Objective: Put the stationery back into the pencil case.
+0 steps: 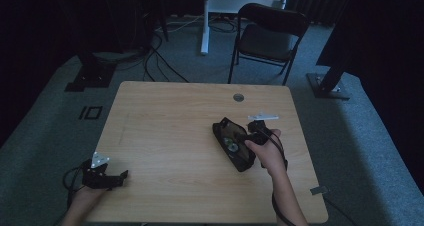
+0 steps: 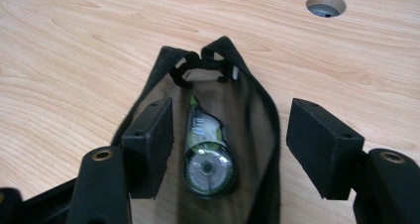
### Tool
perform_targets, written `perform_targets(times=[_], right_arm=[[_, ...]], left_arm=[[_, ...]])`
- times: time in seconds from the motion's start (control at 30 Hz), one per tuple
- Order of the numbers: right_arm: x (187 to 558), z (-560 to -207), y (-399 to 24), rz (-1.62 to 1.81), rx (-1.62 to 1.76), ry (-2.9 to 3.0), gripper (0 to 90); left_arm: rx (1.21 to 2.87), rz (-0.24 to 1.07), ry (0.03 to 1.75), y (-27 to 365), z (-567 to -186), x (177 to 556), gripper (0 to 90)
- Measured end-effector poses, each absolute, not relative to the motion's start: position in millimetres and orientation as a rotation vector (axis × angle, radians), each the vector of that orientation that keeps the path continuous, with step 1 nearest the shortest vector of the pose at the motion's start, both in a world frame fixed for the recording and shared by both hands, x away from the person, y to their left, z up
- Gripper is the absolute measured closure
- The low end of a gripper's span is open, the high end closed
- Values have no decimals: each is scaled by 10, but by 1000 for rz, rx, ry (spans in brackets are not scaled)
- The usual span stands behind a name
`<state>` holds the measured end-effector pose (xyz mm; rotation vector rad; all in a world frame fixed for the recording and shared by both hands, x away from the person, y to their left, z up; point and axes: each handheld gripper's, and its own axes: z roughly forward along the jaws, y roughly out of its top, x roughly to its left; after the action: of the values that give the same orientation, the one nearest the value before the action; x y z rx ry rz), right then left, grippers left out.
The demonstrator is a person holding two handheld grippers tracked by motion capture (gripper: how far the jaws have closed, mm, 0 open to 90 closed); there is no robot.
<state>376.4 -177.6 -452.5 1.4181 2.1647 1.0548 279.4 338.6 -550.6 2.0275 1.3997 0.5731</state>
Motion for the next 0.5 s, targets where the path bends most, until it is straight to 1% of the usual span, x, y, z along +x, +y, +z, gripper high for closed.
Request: perform_targets(times=[0.5], right_arm=[[3693,-4631,-2125,1071,1460,2059,265]], left_arm=[[2027,573,1400,3386,-5506,2794,0]])
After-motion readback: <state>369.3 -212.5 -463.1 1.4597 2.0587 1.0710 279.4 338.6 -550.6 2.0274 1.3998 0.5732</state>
